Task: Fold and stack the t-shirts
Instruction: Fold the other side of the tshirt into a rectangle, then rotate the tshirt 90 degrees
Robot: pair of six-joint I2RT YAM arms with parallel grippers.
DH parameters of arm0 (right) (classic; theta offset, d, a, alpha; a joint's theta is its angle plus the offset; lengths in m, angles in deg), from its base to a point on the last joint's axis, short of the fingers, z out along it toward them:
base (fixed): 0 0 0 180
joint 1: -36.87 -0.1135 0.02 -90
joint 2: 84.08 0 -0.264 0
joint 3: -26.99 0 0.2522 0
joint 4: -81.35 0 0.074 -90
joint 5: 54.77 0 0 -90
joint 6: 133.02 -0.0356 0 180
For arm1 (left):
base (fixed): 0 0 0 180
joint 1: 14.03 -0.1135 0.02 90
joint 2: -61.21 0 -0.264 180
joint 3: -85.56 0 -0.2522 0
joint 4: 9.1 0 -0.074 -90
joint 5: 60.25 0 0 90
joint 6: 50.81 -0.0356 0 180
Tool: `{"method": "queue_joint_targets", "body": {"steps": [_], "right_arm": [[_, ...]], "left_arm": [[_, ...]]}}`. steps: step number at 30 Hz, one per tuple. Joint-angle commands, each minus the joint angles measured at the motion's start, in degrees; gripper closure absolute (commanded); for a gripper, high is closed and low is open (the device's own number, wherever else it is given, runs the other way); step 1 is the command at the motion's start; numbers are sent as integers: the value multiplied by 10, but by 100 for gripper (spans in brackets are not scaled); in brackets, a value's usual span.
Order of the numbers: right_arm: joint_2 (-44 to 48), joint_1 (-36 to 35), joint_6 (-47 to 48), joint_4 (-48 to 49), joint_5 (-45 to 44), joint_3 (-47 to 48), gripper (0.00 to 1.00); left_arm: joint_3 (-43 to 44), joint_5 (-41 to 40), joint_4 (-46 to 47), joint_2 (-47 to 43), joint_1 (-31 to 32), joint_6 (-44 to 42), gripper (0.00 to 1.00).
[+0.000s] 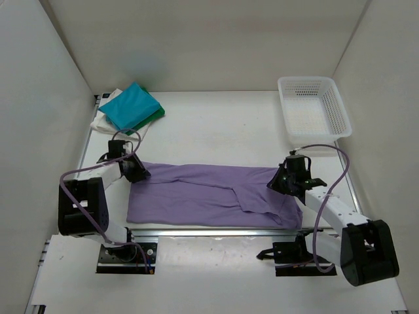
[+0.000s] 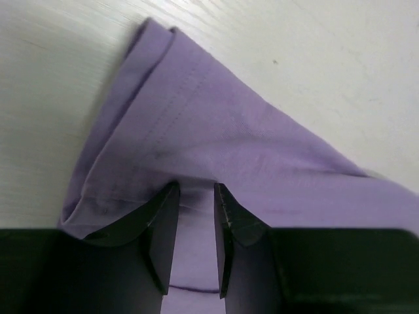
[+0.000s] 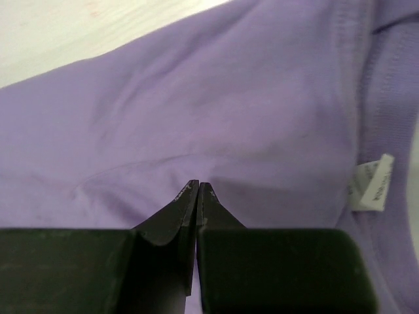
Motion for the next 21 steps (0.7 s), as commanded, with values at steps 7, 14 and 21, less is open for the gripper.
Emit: {"method": "queue_joint_targets", "body": {"steps": [7, 14, 21], "right_arm": [[-133, -21, -68, 155, -8, -19, 100], [-369, -46, -54, 197, 15, 218, 100], [-540, -84, 41, 40, -27, 657, 93]], "left_arm": [[-12, 14, 13, -34, -68, 22, 60], [60, -47, -19, -120, 14, -15, 50], [89, -23, -45, -135, 59, -48, 44]]}}
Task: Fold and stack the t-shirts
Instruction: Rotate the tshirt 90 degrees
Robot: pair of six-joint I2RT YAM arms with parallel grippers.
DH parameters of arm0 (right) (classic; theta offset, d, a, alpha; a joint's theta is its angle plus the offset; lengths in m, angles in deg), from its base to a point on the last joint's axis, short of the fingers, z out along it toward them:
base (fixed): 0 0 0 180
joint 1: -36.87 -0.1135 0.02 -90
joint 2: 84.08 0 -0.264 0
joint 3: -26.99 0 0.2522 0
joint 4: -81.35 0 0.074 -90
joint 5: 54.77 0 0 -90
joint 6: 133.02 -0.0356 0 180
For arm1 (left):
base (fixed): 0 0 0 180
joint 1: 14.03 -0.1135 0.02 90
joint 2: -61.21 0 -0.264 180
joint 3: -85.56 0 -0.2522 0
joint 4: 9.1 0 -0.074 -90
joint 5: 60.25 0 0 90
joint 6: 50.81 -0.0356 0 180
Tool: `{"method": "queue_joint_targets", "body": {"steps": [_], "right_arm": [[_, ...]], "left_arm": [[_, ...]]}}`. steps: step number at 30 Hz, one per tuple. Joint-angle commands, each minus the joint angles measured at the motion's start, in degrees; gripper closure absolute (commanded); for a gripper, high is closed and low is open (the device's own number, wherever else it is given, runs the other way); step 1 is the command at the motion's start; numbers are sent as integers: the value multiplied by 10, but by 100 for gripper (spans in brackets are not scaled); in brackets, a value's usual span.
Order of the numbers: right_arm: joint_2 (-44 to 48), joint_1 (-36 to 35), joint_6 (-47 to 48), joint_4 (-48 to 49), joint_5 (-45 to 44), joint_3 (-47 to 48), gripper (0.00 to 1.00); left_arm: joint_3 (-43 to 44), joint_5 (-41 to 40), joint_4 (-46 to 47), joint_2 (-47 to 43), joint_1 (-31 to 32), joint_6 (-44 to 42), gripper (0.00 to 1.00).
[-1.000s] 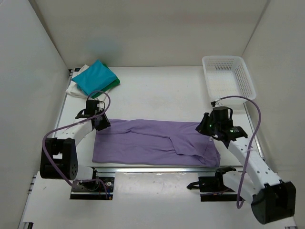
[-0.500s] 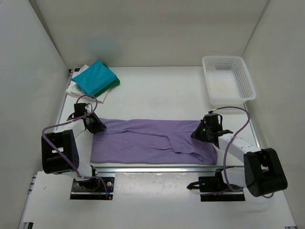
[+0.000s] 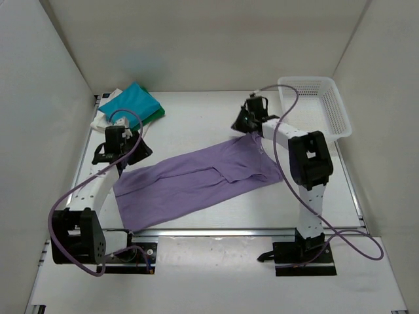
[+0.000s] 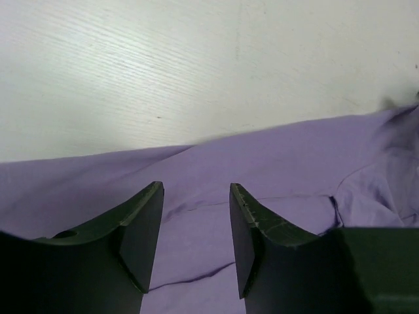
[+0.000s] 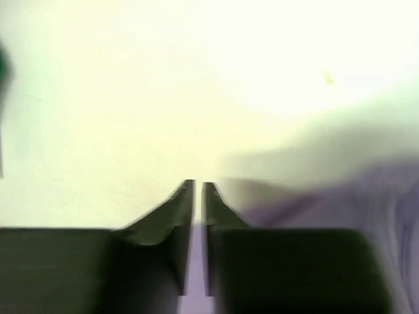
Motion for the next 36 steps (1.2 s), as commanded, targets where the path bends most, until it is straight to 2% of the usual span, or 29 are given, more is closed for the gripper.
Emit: {"method": "queue_joint_targets", "body": {"steps": [1, 4, 5, 6, 7, 8, 10, 11, 13, 15, 18, 20, 21, 23, 31, 36], "right_arm": [[51, -33, 92, -74, -66, 132, 84], [152, -38, 128, -92, -67, 86, 67], [190, -40, 130, -96, -62, 51, 67], [224, -46, 131, -101, -52, 29, 69], [248, -56, 131, -96, -58, -20, 88], [283, -78, 133, -91, -65, -75, 100], [323, -116, 129, -78, -70, -147, 100], [338, -140, 131, -73, -69, -191, 100], [351, -168, 133, -66, -74, -240, 100], [338, -193, 145, -87, -90, -255, 100], [333, -205, 155, -112, -105, -261, 98], [339, -216, 156, -106, -123, -277, 79], [337, -213, 156, -101, -122, -287, 73], [336, -208, 158, -100, -119, -298, 70], [308, -191, 168, -101, -131, -303, 69], [286, -179, 179, -91, -119, -285, 71]], "left_arm": [[23, -1, -24, 3, 33, -35, 44], [40, -14, -17, 10, 94, -36, 45], [46, -31, -25, 19, 122, -43, 46], [56, -45, -34, 22, 139, -43, 51], [58, -45, -35, 26, 160, -47, 58], [45, -30, -29, 14, 158, -35, 63], [17, 18, -14, -4, 144, -17, 81], [-1, 39, 1, -30, 135, -11, 86], [-15, 26, -5, -57, 144, -15, 89], [-28, 23, -18, -91, 168, -23, 89], [-67, 69, -3, -145, 172, -14, 88], [-106, 94, 10, -183, 168, -3, 87], [-121, 97, 11, -203, 164, 0, 87], [-141, 97, 4, -228, 165, 9, 86], [-200, 120, 12, -306, 160, 33, 81], [-210, 122, 12, -303, 160, 32, 81]]}}
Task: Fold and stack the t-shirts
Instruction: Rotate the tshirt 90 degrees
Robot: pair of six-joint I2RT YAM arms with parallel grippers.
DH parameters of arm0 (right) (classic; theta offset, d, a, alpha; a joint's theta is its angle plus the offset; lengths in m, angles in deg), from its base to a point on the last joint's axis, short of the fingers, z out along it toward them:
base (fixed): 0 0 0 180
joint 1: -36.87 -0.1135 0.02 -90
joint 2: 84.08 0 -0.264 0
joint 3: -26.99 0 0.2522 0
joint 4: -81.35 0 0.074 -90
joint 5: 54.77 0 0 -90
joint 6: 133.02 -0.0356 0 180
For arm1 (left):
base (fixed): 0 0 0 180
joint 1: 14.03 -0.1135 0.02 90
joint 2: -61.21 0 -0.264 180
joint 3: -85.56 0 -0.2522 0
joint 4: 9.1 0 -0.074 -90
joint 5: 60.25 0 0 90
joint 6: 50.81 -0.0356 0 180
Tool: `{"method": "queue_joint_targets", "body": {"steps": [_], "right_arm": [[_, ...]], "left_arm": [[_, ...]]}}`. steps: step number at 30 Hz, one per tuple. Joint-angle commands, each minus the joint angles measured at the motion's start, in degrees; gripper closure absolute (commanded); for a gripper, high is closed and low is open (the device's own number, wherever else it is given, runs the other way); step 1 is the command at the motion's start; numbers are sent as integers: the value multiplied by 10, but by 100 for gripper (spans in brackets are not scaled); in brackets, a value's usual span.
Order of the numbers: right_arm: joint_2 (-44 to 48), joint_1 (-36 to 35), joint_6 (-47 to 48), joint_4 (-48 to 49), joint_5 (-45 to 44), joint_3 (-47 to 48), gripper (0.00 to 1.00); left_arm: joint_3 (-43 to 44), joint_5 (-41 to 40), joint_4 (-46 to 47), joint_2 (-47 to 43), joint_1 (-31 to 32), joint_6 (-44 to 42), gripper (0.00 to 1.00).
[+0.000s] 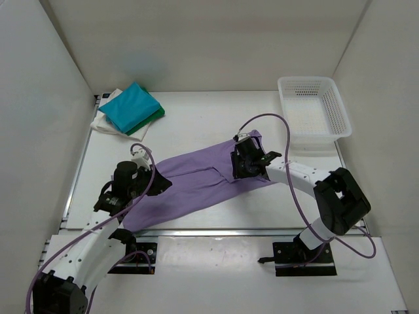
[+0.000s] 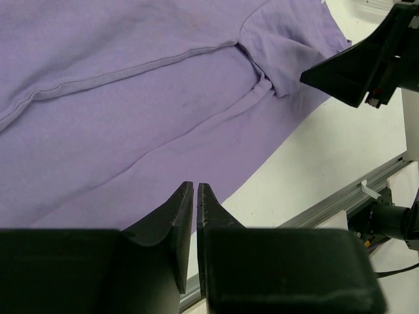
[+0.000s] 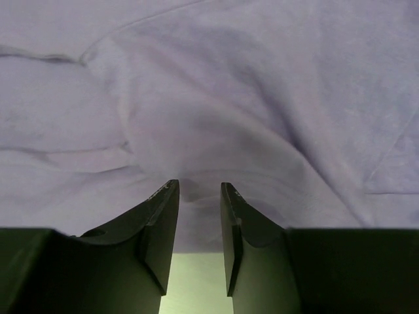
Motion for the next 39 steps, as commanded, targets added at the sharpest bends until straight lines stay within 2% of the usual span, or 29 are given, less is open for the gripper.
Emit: {"method": "queue_joint_targets", "body": {"steps": [1, 9, 12, 14, 17, 20, 22, 24, 28, 34, 38, 39], "right_arm": [[-21, 1, 13, 21, 7, 18, 72], [-29, 7, 6, 29, 60, 16, 76], [-22, 9, 3, 37, 78, 6, 74], [-21, 9, 4, 37, 76, 9, 72], [-26, 7, 4, 28, 54, 14, 73], [-35, 9, 6, 29, 55, 18, 81], [-39, 11, 5, 23, 53, 19, 94], [-41, 9, 5, 11, 54, 27, 100], [-21, 3, 7, -35, 51, 55, 100], [18, 2, 0, -75, 100, 61, 100], [4, -4, 2, -71, 112, 41, 87], [-3, 0, 2, -66, 127, 34, 86]], "left_arm": [[0, 12, 9, 0, -2, 5, 81], [0, 9, 17, 10, 3, 10, 81], [-1, 10, 23, 12, 6, 13, 81], [-3, 8, 21, 13, 6, 14, 81], [-1, 10, 16, 9, 1, 14, 81], [5, 6, 9, 3, 1, 13, 81], [10, 9, 5, 2, -3, 9, 81], [18, 13, -2, 4, 0, 7, 81], [57, 25, -27, 23, 3, -7, 81], [128, 42, -66, 62, -12, -24, 81], [154, 43, -81, 72, -13, -31, 81], [159, 42, -86, 74, -10, -36, 81]]}}
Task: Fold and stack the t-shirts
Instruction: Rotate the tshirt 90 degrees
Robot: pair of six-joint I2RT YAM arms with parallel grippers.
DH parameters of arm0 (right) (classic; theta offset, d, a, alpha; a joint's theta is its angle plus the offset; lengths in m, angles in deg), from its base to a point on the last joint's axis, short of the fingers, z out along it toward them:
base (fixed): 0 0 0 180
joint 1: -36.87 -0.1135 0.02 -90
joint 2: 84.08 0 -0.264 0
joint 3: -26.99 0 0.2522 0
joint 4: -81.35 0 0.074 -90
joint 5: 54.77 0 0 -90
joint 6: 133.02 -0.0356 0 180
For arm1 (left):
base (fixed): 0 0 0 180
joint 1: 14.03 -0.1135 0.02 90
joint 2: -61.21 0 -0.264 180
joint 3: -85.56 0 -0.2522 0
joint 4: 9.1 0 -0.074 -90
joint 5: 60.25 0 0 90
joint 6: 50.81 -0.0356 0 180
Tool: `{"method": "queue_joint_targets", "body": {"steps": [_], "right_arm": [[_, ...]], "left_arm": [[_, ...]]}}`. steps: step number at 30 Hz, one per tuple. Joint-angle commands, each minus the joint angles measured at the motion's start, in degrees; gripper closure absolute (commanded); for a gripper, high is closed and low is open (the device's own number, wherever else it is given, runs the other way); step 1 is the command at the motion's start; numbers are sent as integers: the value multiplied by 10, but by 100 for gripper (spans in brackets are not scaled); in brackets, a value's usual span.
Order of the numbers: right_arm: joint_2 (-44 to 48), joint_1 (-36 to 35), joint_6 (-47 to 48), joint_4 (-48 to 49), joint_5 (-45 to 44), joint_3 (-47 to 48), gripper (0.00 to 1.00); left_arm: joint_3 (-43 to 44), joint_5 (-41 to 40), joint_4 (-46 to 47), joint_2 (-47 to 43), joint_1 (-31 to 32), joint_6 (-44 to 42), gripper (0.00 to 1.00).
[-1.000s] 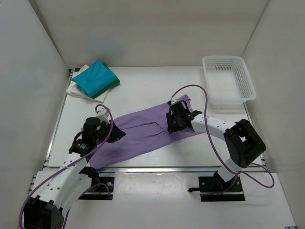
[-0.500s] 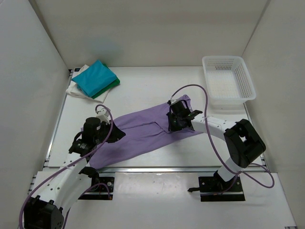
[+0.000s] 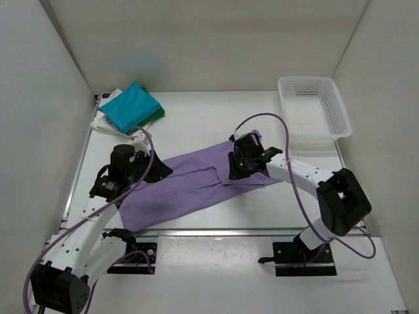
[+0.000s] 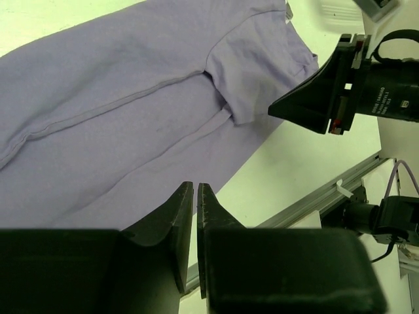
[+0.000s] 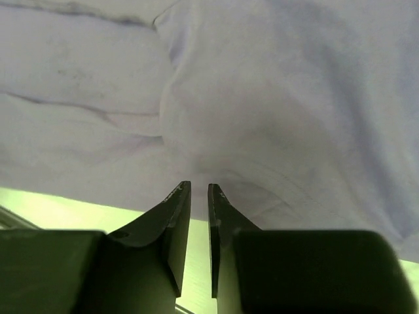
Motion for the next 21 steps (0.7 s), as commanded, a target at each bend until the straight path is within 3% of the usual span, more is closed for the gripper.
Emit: {"method": "queue_joint_targets", "body": {"steps": [1, 9, 15, 21], "right_arm": [[-7, -5, 2, 3, 39, -14, 85], [39, 4, 4, -2, 28, -4, 80], [18, 17, -10, 68, 72, -24, 100], [-52, 9, -39, 158, 80, -53, 100]], "left_arm": [[28, 15, -33, 3, -7, -20, 81], [37, 11, -47, 12, -14, -36, 81], [20, 16, -18, 23, -12, -23, 80], [15, 15, -28, 18, -13, -31, 81]]}}
